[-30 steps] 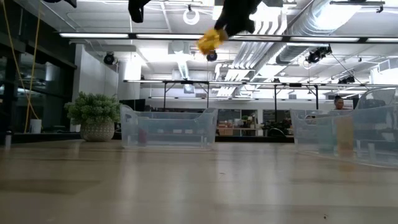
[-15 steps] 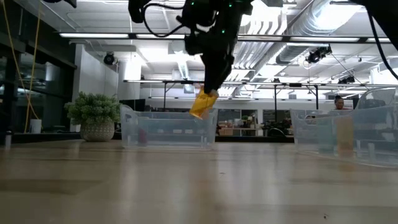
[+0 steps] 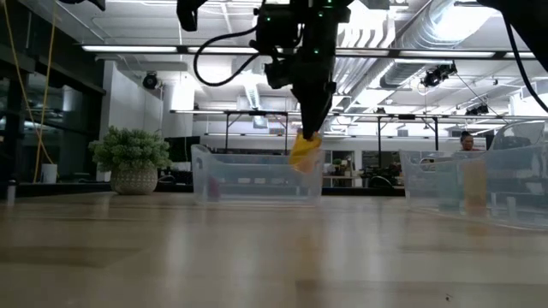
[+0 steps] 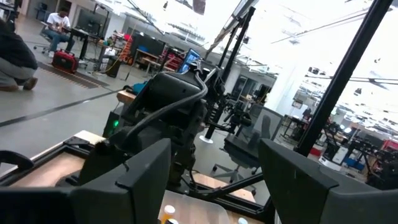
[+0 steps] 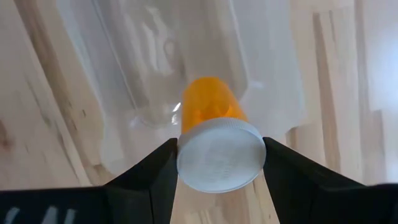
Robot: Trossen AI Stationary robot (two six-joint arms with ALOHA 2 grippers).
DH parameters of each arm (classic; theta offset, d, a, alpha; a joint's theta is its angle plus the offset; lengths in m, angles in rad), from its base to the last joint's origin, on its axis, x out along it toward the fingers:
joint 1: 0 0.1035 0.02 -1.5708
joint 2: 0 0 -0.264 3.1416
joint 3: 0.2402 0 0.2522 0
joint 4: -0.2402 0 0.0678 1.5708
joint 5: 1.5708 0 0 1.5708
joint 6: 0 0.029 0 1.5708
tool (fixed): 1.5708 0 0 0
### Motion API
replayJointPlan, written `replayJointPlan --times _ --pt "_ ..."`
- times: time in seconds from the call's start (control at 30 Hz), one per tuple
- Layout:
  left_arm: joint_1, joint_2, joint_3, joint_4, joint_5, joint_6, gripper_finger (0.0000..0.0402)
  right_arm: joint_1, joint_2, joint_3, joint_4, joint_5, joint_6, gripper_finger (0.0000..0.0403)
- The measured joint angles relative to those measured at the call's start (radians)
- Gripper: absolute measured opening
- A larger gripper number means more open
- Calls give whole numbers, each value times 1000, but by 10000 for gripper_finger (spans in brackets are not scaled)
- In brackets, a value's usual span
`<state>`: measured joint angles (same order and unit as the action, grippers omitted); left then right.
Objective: Pick and place medicine bottles into bin by pill shape (circle, oval)
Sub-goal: Put the orange capsule bottle into the top transparent bin, then put the left yellow tablet bottle into the bottom transparent bin
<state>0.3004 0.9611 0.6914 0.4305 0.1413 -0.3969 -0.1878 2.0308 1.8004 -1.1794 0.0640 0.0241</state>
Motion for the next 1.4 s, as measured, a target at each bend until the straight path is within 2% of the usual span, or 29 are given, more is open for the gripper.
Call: replayJointPlan --times 0.23,0.6,0.93,1.4 --pt "0 0 0 0 0 0 232 -5 7 0 16 -5 16 185" --pt "0 0 0 0 0 -1 232 -9 89 -1 41 -14 54 185" --pt "0 0 0 -1 0 -2 232 -9 86 -1 62 -15 55 189" --pt "0 0 0 -1 1 0 232 -9 86 -1 92 -33 48 271"
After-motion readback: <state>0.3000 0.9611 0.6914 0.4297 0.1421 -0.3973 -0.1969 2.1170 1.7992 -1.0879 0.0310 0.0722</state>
